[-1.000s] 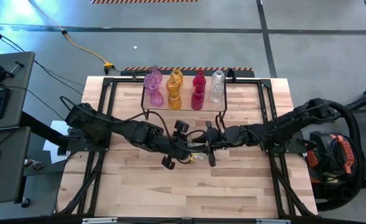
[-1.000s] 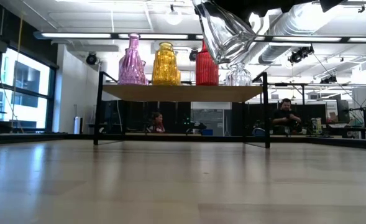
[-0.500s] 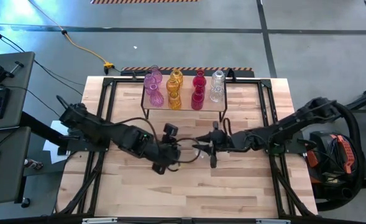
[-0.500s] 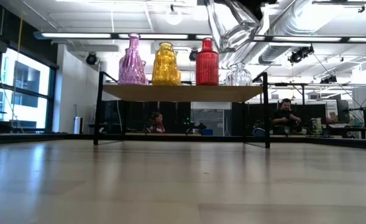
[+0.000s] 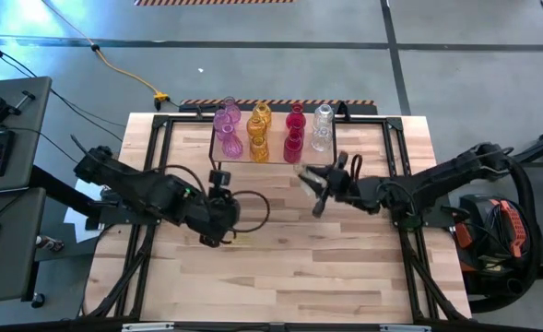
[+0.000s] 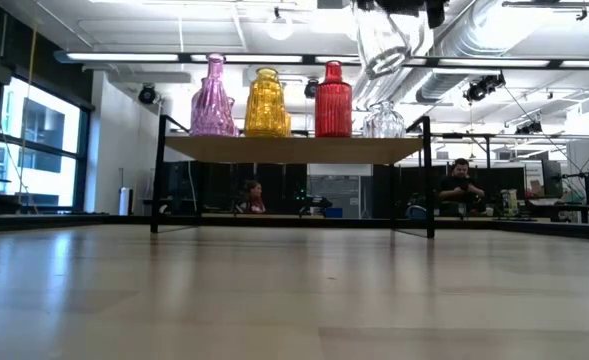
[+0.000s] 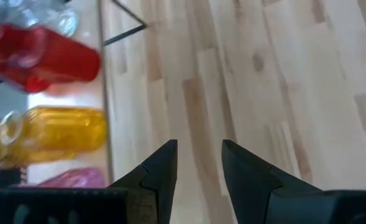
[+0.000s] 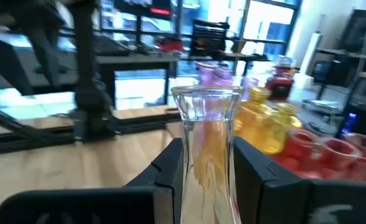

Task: Sort vases onto shelf
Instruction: Put the transparent vase on the shelf aligned with the other transparent vases

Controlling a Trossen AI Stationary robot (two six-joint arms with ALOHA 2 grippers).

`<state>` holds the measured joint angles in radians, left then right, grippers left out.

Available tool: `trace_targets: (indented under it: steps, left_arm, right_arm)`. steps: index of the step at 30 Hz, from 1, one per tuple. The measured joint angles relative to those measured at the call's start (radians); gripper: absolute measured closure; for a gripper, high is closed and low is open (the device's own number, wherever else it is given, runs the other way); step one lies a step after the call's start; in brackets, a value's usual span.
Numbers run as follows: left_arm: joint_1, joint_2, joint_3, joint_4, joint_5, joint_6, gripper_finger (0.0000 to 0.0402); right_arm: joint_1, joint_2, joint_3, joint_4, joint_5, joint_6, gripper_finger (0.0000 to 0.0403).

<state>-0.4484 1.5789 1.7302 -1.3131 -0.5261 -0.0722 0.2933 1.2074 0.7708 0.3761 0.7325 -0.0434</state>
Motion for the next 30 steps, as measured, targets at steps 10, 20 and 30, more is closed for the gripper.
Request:
trace_targets:
  steps: [10, 20, 30]
  left_arm:
    - [-0.008, -0.140, 0.000, -0.077, -0.043, -0.105, 0.0284]
    - [-0.072, -0.231, -0.001, -0.082, -0.087, -0.138, 0.0284]
    - [-0.085, -0.245, -0.001, -0.083, -0.152, -0.139, 0.0284]
  right_arm:
    - [-0.113, -0.032, -0.163, 0.217, -0.051, -0.007, 0.0333]
    - [-0.176, -0.253, -0.490, 0.505, -0.143, 0.036, 0.0333]
    - [-0.207, -0.223, -0.495, 0.526, -0.193, -0.061, 0.0333]
